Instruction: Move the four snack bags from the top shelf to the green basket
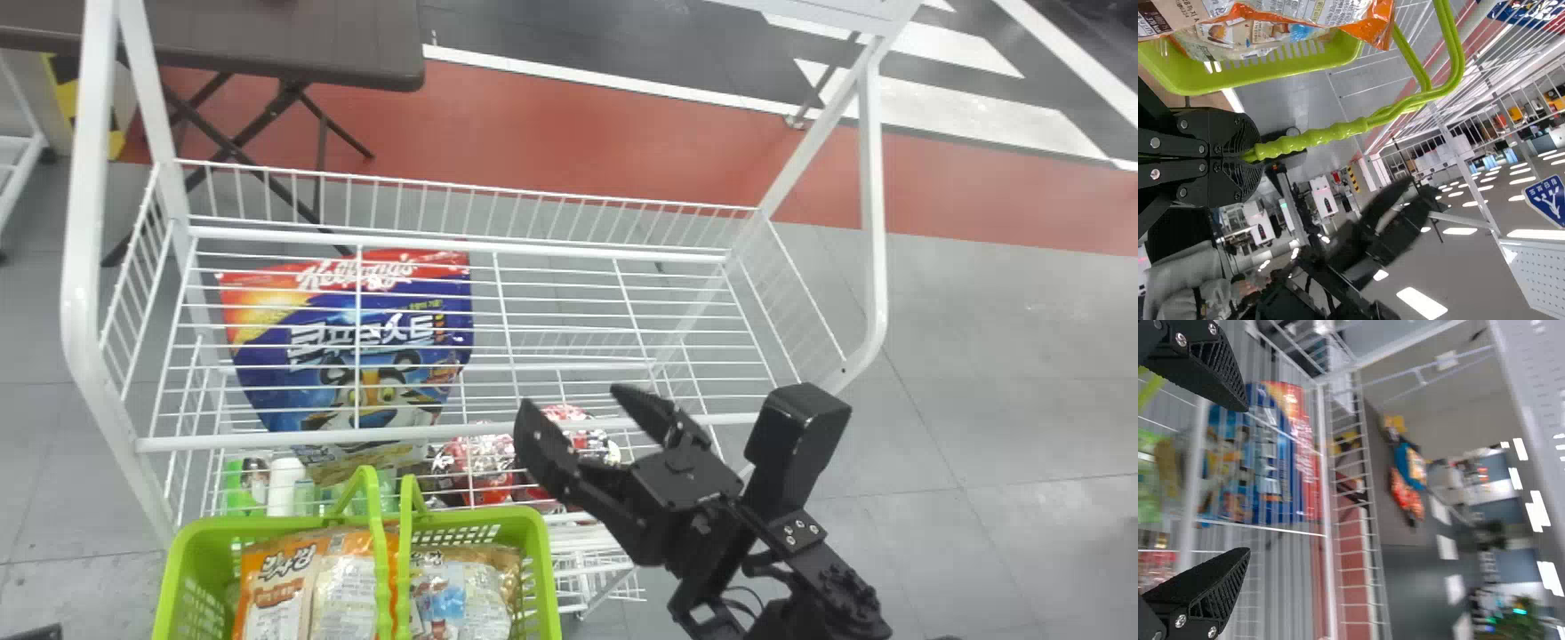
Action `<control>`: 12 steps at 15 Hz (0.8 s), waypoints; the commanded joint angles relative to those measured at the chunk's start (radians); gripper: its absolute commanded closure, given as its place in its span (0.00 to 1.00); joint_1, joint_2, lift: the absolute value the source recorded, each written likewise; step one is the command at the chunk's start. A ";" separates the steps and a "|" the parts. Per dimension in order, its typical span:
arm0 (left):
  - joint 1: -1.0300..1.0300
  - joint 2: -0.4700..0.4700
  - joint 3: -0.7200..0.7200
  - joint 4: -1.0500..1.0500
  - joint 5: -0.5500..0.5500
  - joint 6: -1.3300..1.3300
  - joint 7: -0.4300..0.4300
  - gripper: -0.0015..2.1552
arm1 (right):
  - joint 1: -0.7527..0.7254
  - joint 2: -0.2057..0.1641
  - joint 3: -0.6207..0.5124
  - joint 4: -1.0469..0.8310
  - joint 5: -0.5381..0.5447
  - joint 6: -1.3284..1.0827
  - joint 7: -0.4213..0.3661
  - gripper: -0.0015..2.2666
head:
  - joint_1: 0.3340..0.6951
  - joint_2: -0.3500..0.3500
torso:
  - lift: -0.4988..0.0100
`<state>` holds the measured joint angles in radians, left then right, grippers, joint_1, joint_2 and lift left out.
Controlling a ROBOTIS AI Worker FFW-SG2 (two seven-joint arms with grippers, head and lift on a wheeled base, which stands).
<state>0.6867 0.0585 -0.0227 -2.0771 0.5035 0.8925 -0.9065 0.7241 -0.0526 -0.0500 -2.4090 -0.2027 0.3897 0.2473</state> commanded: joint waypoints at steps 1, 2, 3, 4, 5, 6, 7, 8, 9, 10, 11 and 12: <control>0.001 -0.003 -0.003 -0.001 -0.006 0.000 0.000 0.73 | 0.031 -0.001 0.053 0.034 0.078 -0.215 -0.045 0.03 | 1.00 0.00 | 0.98; 0.001 -0.003 -0.002 -0.001 -0.008 0.003 0.000 0.73 | 0.031 -0.001 0.062 0.031 0.077 -0.182 -0.074 0.03 | 1.00 0.00 | 0.98; 0.001 -0.003 -0.002 -0.001 -0.008 0.003 0.000 0.73 | 0.034 -0.001 0.062 0.033 0.077 -0.185 -0.082 0.03 | 1.00 0.00 | 0.98; 0.001 -0.003 0.000 -0.001 -0.008 0.003 0.000 0.73 | 0.034 -0.001 0.062 0.036 0.082 -0.212 -0.083 0.03 | 1.00 0.00 | 0.98; -0.001 -0.003 -0.002 -0.001 -0.008 0.003 0.000 0.73 | 0.035 -0.003 0.059 0.039 0.083 -0.234 -0.083 0.03 | 1.00 0.00 | 0.98; -0.001 -0.003 -0.003 0.000 -0.008 0.003 0.001 0.73 | 0.035 -0.003 0.056 0.037 0.083 -0.237 -0.083 0.03 | 1.00 0.00 | 0.98; -0.004 -0.005 -0.003 0.000 -0.008 0.003 0.001 0.73 | 0.037 -0.004 0.055 0.037 0.083 -0.240 -0.083 0.03 | 1.00 0.00 | 0.98; -0.004 -0.005 -0.003 0.000 -0.008 0.003 0.001 0.73 | 0.037 -0.004 0.053 0.037 0.085 -0.240 -0.083 0.03 | 1.00 0.00 | 0.98; -0.004 -0.005 -0.003 0.000 -0.008 0.003 0.001 0.73 | 0.037 -0.004 0.053 0.039 0.086 -0.243 -0.083 0.03 | 1.00 0.00 | 0.98; -0.004 -0.005 -0.003 0.000 -0.008 0.003 0.000 0.73 | 0.035 -0.004 0.055 0.041 0.091 -0.249 -0.083 0.03 | 1.00 0.00 | 0.98; -0.006 -0.006 -0.003 0.000 -0.008 0.003 0.000 0.73 | 0.035 -0.004 0.055 0.044 0.095 -0.261 -0.083 0.03 | 1.00 0.00 | 0.98; -0.006 -0.006 -0.002 0.000 -0.008 0.003 0.000 0.73 | 0.035 -0.004 0.055 0.048 0.097 -0.283 -0.083 0.03 | 1.00 0.00 | 0.98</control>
<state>0.6816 0.0527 -0.0258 -2.0770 0.4954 0.8952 -0.9065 0.7597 -0.0568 0.0041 -2.3662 -0.1091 0.1294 0.1641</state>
